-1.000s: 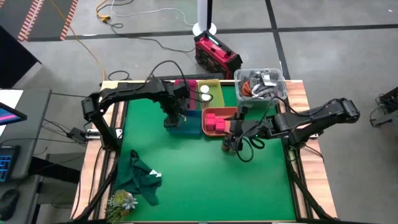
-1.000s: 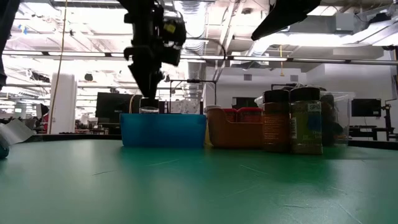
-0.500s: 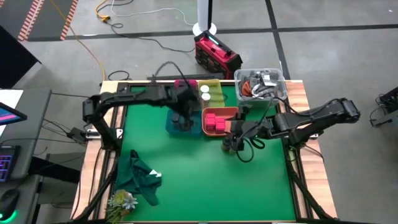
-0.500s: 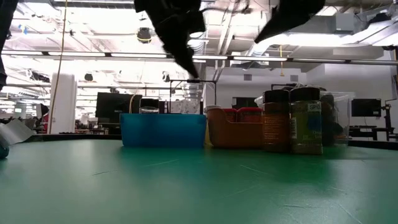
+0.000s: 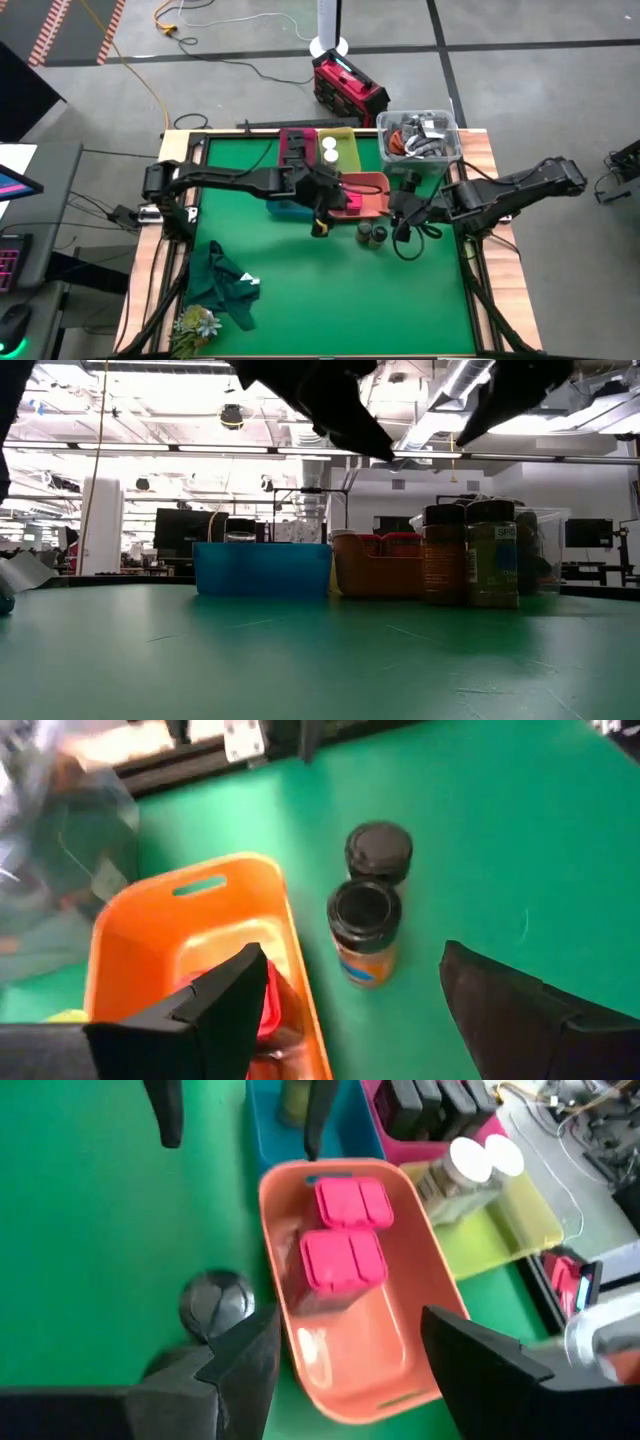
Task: Sort spices by type
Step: Put the left brown seasoning bottle into the blue bin
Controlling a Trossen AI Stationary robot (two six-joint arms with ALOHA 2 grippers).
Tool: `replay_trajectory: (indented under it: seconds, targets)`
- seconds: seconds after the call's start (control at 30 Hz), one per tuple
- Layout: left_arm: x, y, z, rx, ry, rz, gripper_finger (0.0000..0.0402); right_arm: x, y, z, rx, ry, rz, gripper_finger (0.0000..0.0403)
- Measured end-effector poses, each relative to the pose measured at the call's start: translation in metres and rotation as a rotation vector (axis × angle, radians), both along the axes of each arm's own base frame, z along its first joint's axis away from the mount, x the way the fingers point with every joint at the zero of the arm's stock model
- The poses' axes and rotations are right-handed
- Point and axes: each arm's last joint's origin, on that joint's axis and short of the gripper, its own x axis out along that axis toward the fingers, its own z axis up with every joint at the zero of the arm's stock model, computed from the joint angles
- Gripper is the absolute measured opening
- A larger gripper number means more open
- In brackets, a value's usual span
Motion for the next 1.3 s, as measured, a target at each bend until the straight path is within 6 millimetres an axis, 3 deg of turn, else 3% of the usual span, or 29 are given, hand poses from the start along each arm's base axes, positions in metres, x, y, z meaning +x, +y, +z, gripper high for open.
replay_trajectory:
  seconds: [0.13, 0.37, 0.63, 0.8, 1.07, 1.3]
  targets:
    - [0.016, 0.002, -0.014, -0.002, 0.028, -0.002, 0.0285, -0.013, -0.003, -0.003, 0.034, 0.009, -0.047, 0.0273]
    - [0.044, 0.001, -0.021, -0.050, 0.014, -0.081, 0.0285, -0.034, -0.001, 0.009, 0.089, -0.080, -0.086, 0.0273]
    - [0.069, 0.000, -0.041, -0.074, 0.040, -0.180, 0.0285, -0.035, 0.009, 0.008, 0.057, -0.080, -0.060, 0.0273]
    - [0.073, 0.000, -0.054, -0.055, 0.074, -0.199, 0.0285, -0.033, 0.011, 0.005, 0.051, -0.067, -0.053, 0.0273]
    - [0.072, 0.000, -0.055, -0.046, 0.077, -0.209, 0.0285, -0.032, 0.011, 0.007, 0.058, -0.088, -0.054, 0.0273]
    - [0.078, 0.001, -0.078, -0.059, 0.121, -0.199, 0.0285, -0.031, 0.011, 0.007, 0.060, -0.093, -0.052, 0.0273]
